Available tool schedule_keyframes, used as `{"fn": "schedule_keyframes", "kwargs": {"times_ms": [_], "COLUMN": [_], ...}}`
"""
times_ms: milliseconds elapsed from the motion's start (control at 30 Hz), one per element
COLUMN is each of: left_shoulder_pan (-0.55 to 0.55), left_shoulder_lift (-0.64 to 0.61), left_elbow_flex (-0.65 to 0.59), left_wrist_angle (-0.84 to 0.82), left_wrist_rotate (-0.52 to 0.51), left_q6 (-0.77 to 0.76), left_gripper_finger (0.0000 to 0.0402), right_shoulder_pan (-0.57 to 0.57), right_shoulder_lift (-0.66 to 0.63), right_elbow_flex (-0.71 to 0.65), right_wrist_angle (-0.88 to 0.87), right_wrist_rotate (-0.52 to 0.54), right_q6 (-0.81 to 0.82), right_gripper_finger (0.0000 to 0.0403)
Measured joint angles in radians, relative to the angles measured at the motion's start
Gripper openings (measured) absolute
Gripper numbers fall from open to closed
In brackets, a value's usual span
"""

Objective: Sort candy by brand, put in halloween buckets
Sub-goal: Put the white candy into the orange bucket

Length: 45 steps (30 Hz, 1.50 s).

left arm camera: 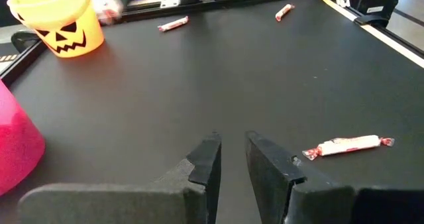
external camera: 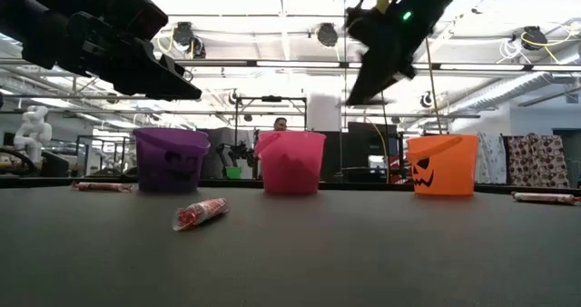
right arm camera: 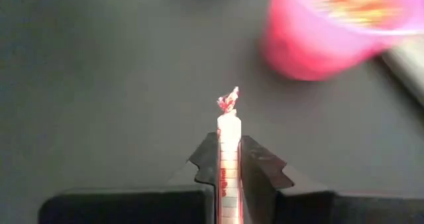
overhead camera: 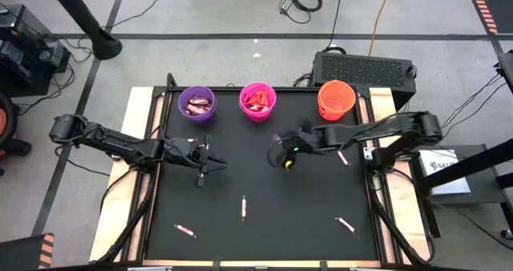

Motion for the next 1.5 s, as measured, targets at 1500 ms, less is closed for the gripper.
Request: {"fn": "schedule_keyframes", "kwargs": {"times_ms": [1500], "left_shoulder_pan": [0.0], "left_shoulder_lift": [0.0], "left_elbow_flex": [0.0], "left_wrist_angle": [0.008], "left_wrist_rotate": [0.0], "left_q6": [0.007], "left_gripper_finger": [0.0079], "right_shoulder_pan": [-0.581], "right_shoulder_lift": [-0.141], "right_elbow_flex": [0.001], "right_wrist_angle": [-0.502], "right_wrist_rotate": [0.47], "right_q6": [0.297], "right_gripper_finger": [0.016]}}
